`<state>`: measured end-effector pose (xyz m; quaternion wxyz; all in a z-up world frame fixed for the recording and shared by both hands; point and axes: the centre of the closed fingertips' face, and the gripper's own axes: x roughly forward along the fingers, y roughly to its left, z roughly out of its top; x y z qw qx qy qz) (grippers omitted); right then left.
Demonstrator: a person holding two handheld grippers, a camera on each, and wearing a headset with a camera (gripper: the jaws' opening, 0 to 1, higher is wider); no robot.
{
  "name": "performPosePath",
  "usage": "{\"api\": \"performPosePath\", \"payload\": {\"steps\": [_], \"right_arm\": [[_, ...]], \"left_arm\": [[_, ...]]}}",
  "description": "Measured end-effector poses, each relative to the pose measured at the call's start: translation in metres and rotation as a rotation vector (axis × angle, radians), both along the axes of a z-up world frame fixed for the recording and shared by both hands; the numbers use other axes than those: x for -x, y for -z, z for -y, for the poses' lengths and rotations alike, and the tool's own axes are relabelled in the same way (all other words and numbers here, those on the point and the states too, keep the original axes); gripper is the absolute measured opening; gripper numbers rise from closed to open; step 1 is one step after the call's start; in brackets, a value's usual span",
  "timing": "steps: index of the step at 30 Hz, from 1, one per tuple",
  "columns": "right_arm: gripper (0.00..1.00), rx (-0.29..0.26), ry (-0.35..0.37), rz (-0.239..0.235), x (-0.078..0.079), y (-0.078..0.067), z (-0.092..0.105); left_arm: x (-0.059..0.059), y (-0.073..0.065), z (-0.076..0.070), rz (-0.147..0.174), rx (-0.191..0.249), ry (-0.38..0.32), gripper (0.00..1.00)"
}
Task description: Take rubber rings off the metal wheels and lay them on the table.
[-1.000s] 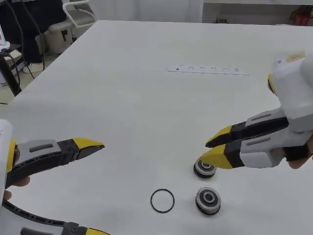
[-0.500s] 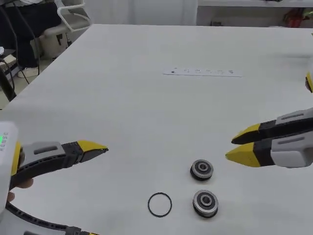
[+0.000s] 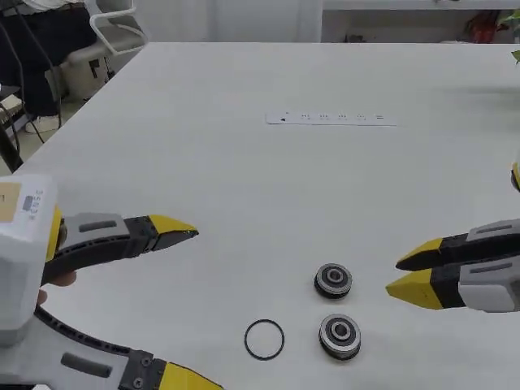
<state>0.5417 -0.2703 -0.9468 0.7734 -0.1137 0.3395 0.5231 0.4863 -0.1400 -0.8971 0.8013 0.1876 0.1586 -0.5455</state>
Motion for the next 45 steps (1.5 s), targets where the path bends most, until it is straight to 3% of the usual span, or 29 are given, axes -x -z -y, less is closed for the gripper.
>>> {"api": "performPosePath", "payload": {"steps": [8,14,16,18,23,26,29,31,34,36,39,43,45], "right_arm": [[0.21,-0.013,-0.011,-0.034,0.005,0.012,-0.004],[0.22,-0.003,-0.045,-0.048,0.01,0.021,-0.009],[0.22,0.002,-0.059,-0.054,0.013,0.025,-0.011],[0.23,0.011,-0.077,-0.057,0.016,0.028,-0.013],[0.23,0.019,-0.106,-0.066,0.02,0.035,-0.016],[0.24,0.033,-0.119,-0.069,0.022,0.041,-0.016],[0.24,0.033,-0.128,-0.081,0.023,0.048,-0.016],[0.24,0.046,-0.137,-0.08,0.025,0.052,-0.017],[0.24,0.057,-0.146,-0.08,0.025,0.059,-0.018],[0.24,0.061,-0.153,-0.085,0.027,0.062,-0.019],[0.24,0.064,-0.16,-0.087,0.028,0.066,-0.021],[0.24,0.065,-0.162,-0.085,0.027,0.069,-0.022],[0.23,0.067,-0.163,-0.078,0.026,0.07,-0.023]], "left_arm": [[-0.003,-0.03,0.037,0.051,0.038,0.117,0.81],[-0.009,-0.036,0.063,0.068,0.079,0.171,0.69],[-0.011,-0.032,0.074,0.074,0.077,0.185,0.66],[-0.015,-0.023,0.08,0.1,0.053,0.202,0.64],[-0.025,-0.009,0.091,0.098,0.045,0.215,0.62],[-0.031,0.003,0.096,0.078,0.034,0.225,0.59],[-0.034,0.011,0.103,0.013,0.079,0.215,0.55],[-0.036,0.017,0.105,-0.019,0.086,0.205,0.49],[-0.042,0.029,0.108,-0.02,0.079,0.199,0.41],[-0.045,0.039,0.11,-0.044,0.076,0.185,0.38],[-0.044,0.051,0.112,-0.037,0.061,0.182,0.34],[-0.041,0.067,0.113,-0.06,0.035,0.187,0.31],[-0.043,0.074,0.112,-0.043,0.021,0.173,0.27]]}}
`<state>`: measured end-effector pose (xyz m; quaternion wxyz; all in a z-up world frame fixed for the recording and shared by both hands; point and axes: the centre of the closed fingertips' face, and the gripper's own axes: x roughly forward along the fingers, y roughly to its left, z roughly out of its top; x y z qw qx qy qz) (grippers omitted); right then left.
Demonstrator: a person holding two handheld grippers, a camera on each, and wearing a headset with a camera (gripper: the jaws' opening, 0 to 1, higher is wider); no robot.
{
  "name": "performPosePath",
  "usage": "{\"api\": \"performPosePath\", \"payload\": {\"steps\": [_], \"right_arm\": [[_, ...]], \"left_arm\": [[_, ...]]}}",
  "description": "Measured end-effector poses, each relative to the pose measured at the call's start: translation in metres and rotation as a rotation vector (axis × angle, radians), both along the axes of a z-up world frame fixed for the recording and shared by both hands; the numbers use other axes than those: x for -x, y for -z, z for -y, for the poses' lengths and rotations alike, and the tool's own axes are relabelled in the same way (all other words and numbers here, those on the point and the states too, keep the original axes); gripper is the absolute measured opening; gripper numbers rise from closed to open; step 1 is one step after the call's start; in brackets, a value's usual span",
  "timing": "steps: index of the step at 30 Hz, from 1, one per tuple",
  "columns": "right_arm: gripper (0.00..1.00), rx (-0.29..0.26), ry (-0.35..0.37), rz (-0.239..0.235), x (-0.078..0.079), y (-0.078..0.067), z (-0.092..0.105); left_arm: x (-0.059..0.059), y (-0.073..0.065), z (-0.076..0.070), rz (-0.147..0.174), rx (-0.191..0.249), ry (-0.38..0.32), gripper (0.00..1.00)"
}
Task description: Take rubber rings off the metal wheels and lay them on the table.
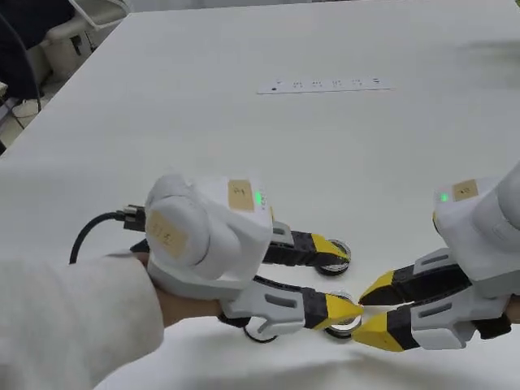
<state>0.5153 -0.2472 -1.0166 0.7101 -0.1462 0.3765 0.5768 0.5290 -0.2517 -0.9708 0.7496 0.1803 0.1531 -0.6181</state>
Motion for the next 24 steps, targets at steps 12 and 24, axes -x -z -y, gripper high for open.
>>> {"api": "performPosePath", "payload": {"steps": [12,24], "right_arm": [[0.22,0.031,-0.036,0.055,-0.001,0.007,-0.001],[0.16,0.037,-0.078,0.109,-0.001,0.006,-0.001]], "left_arm": [[0.008,0.03,-0.001,-0.051,-0.065,0.001,0.17],[0.004,0.032,-0.002,-0.049,-0.061,-0.019,0.15]]}}
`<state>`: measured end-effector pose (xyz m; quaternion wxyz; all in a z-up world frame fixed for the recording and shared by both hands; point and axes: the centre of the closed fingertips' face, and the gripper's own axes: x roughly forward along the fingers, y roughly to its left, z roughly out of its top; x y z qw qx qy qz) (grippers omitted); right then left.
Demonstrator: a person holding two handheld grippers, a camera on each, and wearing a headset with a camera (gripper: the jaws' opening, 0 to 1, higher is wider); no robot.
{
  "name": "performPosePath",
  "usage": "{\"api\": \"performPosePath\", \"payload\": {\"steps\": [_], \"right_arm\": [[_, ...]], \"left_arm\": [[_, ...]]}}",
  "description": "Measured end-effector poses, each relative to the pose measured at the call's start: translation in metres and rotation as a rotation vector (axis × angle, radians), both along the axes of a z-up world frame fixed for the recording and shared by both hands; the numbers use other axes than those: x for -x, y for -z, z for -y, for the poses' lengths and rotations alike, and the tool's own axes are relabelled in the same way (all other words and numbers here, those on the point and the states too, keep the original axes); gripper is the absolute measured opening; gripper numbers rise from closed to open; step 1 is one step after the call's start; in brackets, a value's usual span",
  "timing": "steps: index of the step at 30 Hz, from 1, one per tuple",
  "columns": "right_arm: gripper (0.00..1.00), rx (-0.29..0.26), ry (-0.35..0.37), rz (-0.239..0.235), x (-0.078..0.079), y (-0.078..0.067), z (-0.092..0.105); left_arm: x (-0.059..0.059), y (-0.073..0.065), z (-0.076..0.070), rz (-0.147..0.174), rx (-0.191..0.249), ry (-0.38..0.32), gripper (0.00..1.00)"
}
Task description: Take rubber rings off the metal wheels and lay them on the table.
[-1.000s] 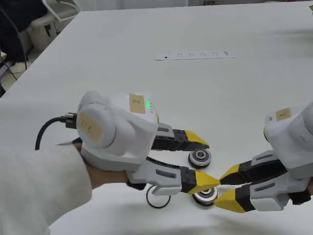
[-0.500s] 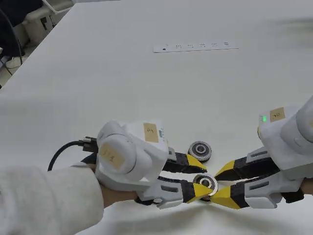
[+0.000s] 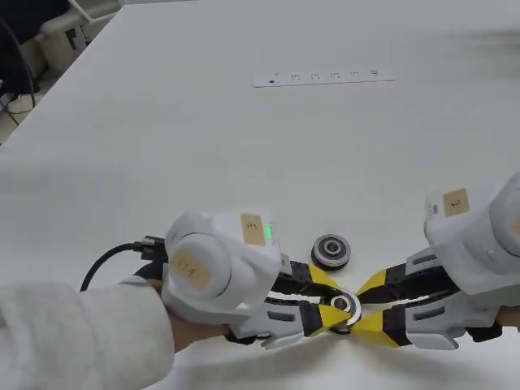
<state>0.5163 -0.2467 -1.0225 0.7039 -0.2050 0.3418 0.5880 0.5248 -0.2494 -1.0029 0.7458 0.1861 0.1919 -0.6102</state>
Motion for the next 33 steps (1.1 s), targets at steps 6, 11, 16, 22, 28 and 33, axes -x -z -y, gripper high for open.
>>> {"api": "performPosePath", "payload": {"steps": [6,11,16,22,28,33], "right_arm": [[0.09,0.046,-0.03,0.025,0.001,0.001,0.005],[0.0,0.045,-0.022,0.043,-0.001,-0.001,0.006],[0.0,0.028,0.05,0.001,-0.002,-0.001,0.007],[0.0,-0.032,0.148,-0.12,-0.004,-0.002,0.012],[0.0,-0.075,0.197,-0.179,-0.006,-0.003,0.012],[0.0,-0.155,0.279,-0.247,-0.013,-0.007,0.012]], "left_arm": [[0.0,0.0,0.0,-0.004,0.007,-0.004,0.14],[0.001,0.0,0.0,0.003,0.006,0.0,0.14],[0.002,0.0,0.0,0.01,0.008,0.0,0.14],[0.002,-0.001,0.0,0.011,0.01,-0.001,0.14],[0.003,-0.001,0.0,0.013,0.01,-0.002,0.14],[0.003,-0.001,-0.001,0.015,0.008,-0.003,0.14]]}}
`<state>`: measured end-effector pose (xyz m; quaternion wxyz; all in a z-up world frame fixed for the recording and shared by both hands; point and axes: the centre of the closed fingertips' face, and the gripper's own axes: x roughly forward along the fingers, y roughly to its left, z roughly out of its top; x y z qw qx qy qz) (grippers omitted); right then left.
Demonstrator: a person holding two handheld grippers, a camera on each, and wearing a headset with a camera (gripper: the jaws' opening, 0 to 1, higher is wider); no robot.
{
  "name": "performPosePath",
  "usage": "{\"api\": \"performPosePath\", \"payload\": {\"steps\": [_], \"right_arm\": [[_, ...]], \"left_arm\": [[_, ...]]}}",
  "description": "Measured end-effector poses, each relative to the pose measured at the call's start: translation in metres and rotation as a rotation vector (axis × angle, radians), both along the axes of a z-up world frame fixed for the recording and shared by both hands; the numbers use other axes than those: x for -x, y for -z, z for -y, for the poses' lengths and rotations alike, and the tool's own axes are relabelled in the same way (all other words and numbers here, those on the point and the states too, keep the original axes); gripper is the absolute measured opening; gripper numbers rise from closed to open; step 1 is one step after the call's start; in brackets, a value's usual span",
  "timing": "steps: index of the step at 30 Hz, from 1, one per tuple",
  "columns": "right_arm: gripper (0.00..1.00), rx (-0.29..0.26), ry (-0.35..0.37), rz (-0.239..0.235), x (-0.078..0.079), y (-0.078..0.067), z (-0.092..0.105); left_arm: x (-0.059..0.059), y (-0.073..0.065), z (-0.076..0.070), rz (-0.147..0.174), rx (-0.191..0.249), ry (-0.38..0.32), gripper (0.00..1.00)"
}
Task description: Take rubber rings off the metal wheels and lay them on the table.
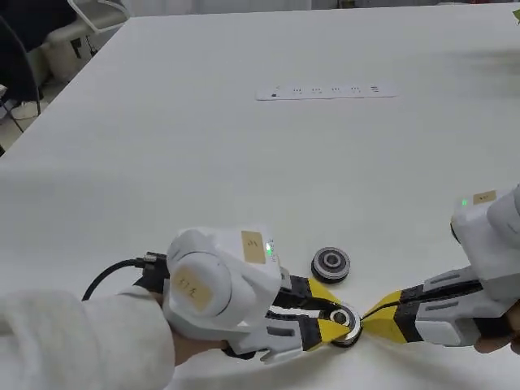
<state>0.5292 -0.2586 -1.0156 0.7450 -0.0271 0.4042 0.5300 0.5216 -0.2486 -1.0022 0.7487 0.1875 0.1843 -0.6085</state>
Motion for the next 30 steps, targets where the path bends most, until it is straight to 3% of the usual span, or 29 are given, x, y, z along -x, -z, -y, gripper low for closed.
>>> {"api": "performPosePath", "payload": {"steps": [1,2,3,4,7,9,14,22,23,24,25,26,30], "right_arm": [[0.0,-0.05,0.005,-0.011,0.0,-0.008,-0.004],[0.0,-0.061,0.022,-0.07,0.004,-0.01,-0.005],[0.0,-0.03,0.013,-0.042,0.002,-0.005,-0.003],[0.0,-0.034,0.001,-0.027,0.005,-0.006,-0.005],[0.0,-0.027,0.009,-0.04,0.007,-0.008,-0.007],[0.0,-0.051,0.011,-0.061,0.011,-0.012,-0.011],[0.0,-0.03,-0.026,-0.028,0.013,-0.014,-0.015],[0.0,-0.075,-0.032,-0.044,0.014,-0.021,-0.019],[0.0,-0.14,-0.008,-0.067,0.014,-0.031,-0.025],[0.0,-0.155,0.013,-0.061,0.009,-0.034,-0.026],[0.0,-0.108,-0.02,-0.067,0.012,-0.029,-0.021],[0.0,-0.093,-0.028,-0.036,0.011,-0.027,-0.02],[0.0,-0.07,-0.017,-0.033,0.009,-0.022,-0.018]], "left_arm": [[0.0,0.0,0.0,0.0,0.0,0.001,0.14],[0.0,0.0,0.0,0.002,0.0,0.0,0.14],[0.0,0.0,0.0,0.002,0.0,0.001,0.14],[0.001,0.0,0.0,0.002,0.0,0.003,0.14],[0.001,0.0,0.0,0.005,-0.003,0.007,0.14],[0.001,0.0,0.0,0.008,-0.004,0.011,0.14],[0.002,-0.001,-0.001,0.011,-0.009,0.019,0.14],[0.002,-0.001,-0.001,0.014,-0.011,0.021,0.14],[0.002,-0.001,-0.001,0.014,-0.011,0.021,0.14],[0.002,0.0,0.0,0.014,-0.01,0.021,0.14],[0.002,-0.001,0.0,0.015,-0.01,0.021,0.14],[0.002,-0.001,0.0,0.015,-0.01,0.02,0.14],[0.002,-0.001,0.0,0.009,-0.008,0.014,0.14]]}}
